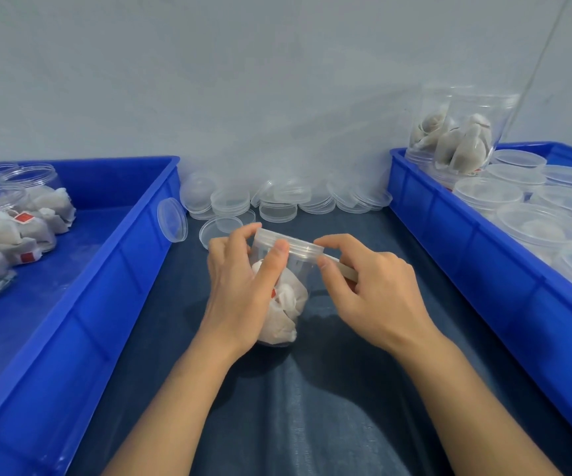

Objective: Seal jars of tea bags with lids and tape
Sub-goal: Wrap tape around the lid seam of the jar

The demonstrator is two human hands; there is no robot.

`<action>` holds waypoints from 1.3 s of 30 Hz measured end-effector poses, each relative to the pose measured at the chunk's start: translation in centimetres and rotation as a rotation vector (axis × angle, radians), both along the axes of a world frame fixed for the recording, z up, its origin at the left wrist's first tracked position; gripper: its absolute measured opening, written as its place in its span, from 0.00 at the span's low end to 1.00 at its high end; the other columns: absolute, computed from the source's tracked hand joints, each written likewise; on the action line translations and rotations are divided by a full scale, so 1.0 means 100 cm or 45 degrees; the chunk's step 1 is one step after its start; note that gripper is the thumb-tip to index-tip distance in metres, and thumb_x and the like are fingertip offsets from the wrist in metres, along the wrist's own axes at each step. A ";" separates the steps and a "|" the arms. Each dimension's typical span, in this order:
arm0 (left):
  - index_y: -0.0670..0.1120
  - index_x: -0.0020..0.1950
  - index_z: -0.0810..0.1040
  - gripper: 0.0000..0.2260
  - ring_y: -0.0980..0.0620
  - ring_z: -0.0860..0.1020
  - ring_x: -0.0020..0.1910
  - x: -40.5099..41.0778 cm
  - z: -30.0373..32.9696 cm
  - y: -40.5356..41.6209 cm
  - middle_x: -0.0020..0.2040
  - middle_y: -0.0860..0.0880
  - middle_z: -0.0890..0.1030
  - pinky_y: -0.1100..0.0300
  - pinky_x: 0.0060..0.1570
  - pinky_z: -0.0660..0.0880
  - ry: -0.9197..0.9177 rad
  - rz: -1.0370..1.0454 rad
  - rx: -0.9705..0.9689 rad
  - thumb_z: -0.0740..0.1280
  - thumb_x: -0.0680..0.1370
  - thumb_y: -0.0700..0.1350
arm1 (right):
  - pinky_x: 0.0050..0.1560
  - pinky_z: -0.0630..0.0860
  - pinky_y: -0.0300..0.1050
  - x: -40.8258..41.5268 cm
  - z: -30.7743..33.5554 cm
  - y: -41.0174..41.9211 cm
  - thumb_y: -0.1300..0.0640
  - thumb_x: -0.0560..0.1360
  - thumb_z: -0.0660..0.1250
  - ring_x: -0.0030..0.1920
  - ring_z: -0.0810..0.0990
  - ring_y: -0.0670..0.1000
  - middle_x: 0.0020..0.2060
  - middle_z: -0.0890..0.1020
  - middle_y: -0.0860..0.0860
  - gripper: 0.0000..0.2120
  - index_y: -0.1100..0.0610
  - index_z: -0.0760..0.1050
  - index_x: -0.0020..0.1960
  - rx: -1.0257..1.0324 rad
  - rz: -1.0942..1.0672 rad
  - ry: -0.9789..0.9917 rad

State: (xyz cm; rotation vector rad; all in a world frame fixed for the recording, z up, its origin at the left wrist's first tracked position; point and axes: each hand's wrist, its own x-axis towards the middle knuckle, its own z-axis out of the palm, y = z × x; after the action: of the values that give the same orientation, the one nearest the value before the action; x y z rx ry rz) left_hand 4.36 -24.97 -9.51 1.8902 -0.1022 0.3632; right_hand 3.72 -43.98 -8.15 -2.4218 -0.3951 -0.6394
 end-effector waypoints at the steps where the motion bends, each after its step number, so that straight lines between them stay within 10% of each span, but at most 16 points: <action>1: 0.60 0.67 0.73 0.28 0.58 0.73 0.67 0.000 0.000 -0.001 0.62 0.61 0.69 0.49 0.68 0.75 -0.022 0.033 0.008 0.60 0.73 0.74 | 0.40 0.73 0.49 0.000 0.000 0.002 0.41 0.81 0.55 0.32 0.75 0.49 0.26 0.74 0.41 0.17 0.41 0.76 0.64 -0.005 -0.005 -0.004; 13: 0.56 0.81 0.65 0.43 0.57 0.74 0.65 -0.010 0.004 -0.013 0.68 0.58 0.75 0.57 0.57 0.67 -0.083 0.272 0.462 0.52 0.72 0.78 | 0.38 0.78 0.54 -0.007 -0.001 0.015 0.43 0.82 0.58 0.32 0.79 0.56 0.27 0.76 0.42 0.17 0.49 0.80 0.61 -0.019 -0.042 -0.110; 27: 0.71 0.71 0.67 0.30 0.60 0.75 0.57 -0.002 0.001 0.000 0.53 0.69 0.78 0.51 0.58 0.72 0.038 0.222 0.157 0.58 0.71 0.78 | 0.36 0.68 0.48 0.000 0.002 0.000 0.47 0.85 0.57 0.29 0.72 0.52 0.24 0.72 0.45 0.14 0.46 0.75 0.67 -0.006 0.126 0.016; 39: 0.64 0.73 0.72 0.32 0.59 0.80 0.60 -0.001 0.000 -0.001 0.57 0.61 0.83 0.55 0.61 0.75 0.002 0.096 0.006 0.61 0.72 0.76 | 0.36 0.71 0.49 0.004 0.000 -0.004 0.44 0.81 0.54 0.29 0.74 0.50 0.24 0.74 0.45 0.19 0.45 0.75 0.67 -0.051 0.025 0.018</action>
State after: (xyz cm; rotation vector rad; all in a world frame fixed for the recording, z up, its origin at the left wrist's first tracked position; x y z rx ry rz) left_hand 4.31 -25.03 -9.53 1.9025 -0.0304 0.4131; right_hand 4.07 -44.42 -8.17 -2.4561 -0.4297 -0.6108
